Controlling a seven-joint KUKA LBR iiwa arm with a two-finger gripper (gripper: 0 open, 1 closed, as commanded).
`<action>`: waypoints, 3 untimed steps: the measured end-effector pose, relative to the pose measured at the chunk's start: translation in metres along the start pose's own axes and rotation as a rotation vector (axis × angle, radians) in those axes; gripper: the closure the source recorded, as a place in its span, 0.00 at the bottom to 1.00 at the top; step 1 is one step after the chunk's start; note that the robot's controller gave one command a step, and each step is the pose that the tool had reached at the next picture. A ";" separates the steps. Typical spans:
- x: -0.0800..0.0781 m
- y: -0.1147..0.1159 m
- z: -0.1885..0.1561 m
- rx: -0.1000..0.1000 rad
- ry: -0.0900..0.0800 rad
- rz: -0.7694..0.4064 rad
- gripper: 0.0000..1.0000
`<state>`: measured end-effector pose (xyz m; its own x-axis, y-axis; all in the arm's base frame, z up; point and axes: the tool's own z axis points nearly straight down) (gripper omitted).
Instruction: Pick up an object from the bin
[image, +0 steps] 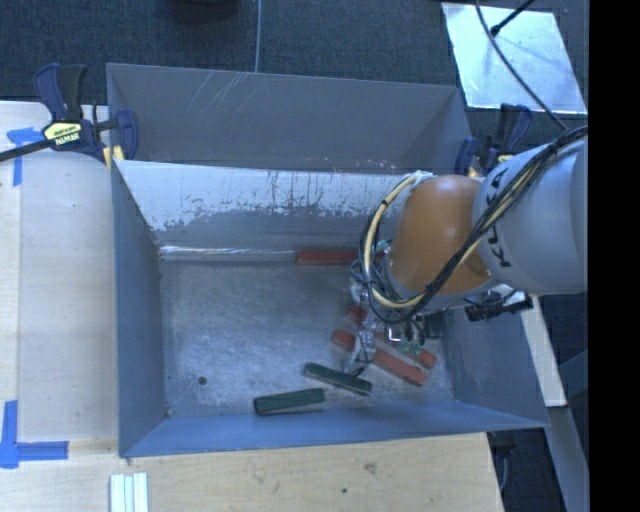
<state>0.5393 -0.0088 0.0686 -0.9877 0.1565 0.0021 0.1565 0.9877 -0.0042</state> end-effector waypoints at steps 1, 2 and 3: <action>0.019 -0.097 -0.001 0.001 -0.002 -0.042 0.00; 0.018 -0.091 -0.001 -0.004 -0.004 -0.047 1.00; 0.007 -0.085 -0.150 -0.002 -0.015 -0.198 1.00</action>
Offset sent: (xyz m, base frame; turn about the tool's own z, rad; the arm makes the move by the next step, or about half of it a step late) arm -0.0323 -0.0863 0.0014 -0.0499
